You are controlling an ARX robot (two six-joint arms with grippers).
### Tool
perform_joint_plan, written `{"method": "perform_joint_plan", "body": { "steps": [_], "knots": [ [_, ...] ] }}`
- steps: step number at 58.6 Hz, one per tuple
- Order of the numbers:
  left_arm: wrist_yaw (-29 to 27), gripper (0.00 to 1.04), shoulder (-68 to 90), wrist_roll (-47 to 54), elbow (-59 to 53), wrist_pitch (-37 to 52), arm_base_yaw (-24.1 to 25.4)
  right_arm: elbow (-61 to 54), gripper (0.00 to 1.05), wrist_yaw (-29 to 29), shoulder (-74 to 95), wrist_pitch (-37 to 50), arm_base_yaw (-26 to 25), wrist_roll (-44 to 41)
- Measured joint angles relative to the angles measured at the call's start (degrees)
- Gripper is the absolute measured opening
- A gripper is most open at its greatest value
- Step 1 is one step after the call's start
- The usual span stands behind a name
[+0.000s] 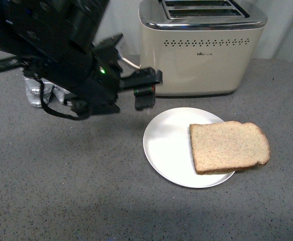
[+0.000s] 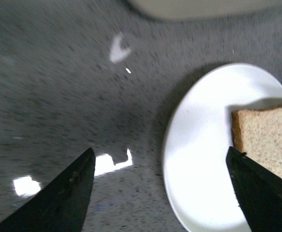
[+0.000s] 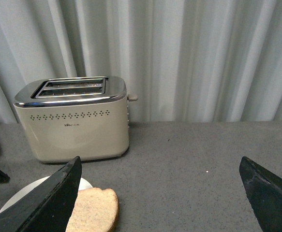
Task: Put bread into toaster
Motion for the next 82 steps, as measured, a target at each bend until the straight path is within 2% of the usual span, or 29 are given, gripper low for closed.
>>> {"method": "perform_joint_plan", "body": {
  "steps": [7,17,27,30,31,35,38,41,48,59,69,72,82],
  "knots": [
    [-8.5,1.00,-9.6,3.6,-8.9,6.3,1.6,0.0,0.95,0.0,0.0,0.0,0.0,0.0],
    [-19.3,0.98,-22.0,3.3,-23.7,15.8,4.1,0.0,0.95,0.0,0.0,0.0,0.0,0.0],
    [-27.1,0.98,-33.0,1.4,-35.4,18.8,4.7,0.0,0.95,0.0,0.0,0.0,0.0,0.0],
    [-25.9,0.91,-32.5,4.3,-39.4,29.2,5.2,0.0,0.95,0.0,0.0,0.0,0.0,0.0],
    [-25.1,0.88,-31.7,5.9,-41.4,35.6,5.6,0.0,0.95,0.0,0.0,0.0,0.0,0.0],
    [-23.4,0.77,-30.2,10.1,-47.1,51.8,6.8,0.0,0.95,0.0,0.0,0.0,0.0,0.0],
    [-22.4,0.68,-30.7,12.7,-50.7,61.1,7.7,0.0,0.95,0.0,0.0,0.0,0.0,0.0],
    [-21.8,0.61,-32.7,13.7,-52.1,65.4,8.5,0.0,0.95,0.0,0.1,0.0,0.0,0.0],
    [-19.9,0.37,-43.5,15.5,-54.4,61.1,10.6,0.0,0.95,0.0,0.0,0.0,0.0,0.0],
    [-17.6,0.05,-51.6,16.1,-58.7,56.2,13.1,0.0,0.95,0.0,0.0,0.0,0.0,0.0],
    [-15.5,0.04,-61.4,16.5,-61.5,49.7,15.1,0.0,0.95,0.0,0.0,0.0,0.0,0.0],
    [-11.8,0.04,-64.3,16.6,-62.2,47.3,17.5,0.0,0.95,0.0,0.0,0.0,0.0,0.0],
    [-10.9,0.04,-72.0,16.6,-63.5,41.2,20.0,0.0,0.95,0.0,0.0,0.0,0.0,0.0]
  ]
}}
